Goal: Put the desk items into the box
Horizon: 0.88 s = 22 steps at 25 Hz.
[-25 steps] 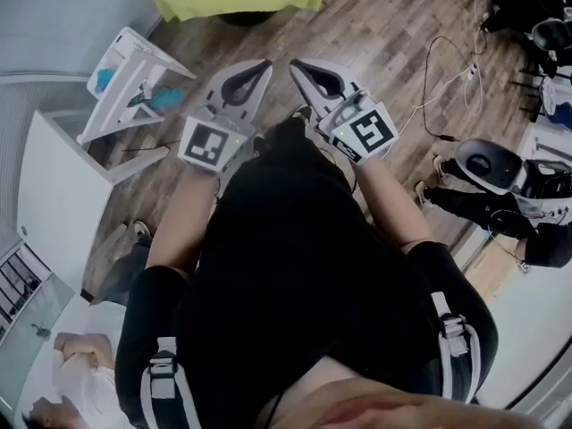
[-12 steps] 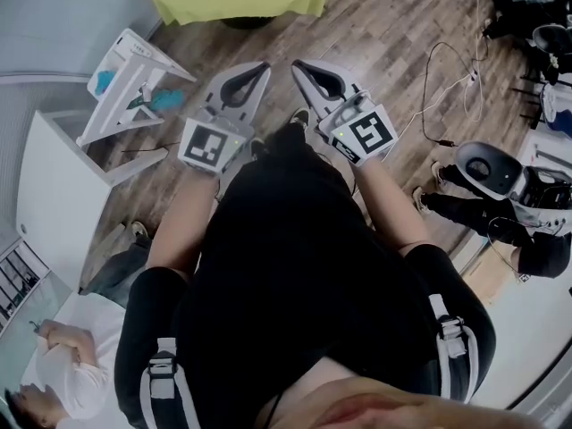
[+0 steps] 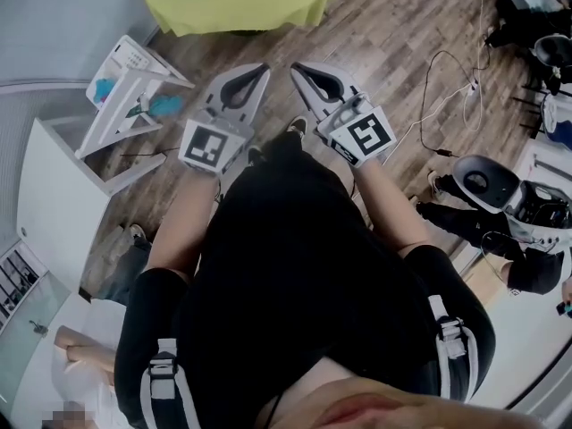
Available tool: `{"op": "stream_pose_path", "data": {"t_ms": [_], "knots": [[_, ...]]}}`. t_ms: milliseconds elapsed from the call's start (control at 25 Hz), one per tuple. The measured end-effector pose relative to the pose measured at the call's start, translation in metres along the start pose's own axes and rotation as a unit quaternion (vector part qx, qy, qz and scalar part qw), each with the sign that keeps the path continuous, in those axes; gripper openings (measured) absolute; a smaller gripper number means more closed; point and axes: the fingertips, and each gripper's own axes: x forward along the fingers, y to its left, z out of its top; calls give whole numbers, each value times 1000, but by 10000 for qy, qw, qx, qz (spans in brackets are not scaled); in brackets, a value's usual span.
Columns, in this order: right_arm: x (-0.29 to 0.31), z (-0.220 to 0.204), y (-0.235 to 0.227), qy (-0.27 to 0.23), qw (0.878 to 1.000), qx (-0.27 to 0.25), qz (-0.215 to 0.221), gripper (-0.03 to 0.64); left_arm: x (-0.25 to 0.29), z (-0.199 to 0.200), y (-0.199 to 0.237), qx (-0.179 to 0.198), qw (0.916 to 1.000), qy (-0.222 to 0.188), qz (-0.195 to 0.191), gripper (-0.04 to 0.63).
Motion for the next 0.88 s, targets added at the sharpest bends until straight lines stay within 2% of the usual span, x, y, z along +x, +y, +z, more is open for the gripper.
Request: {"op": "stream_pose_path", "data": {"t_ms": [560, 880], "knots": [[14, 10, -91, -13, 9995, 102, 289, 15, 85, 10, 24, 0, 9996, 213, 181, 11], [18, 3, -124, 36, 9985, 143, 523, 17, 117, 11, 36, -21, 9991, 97, 423, 11]]}}
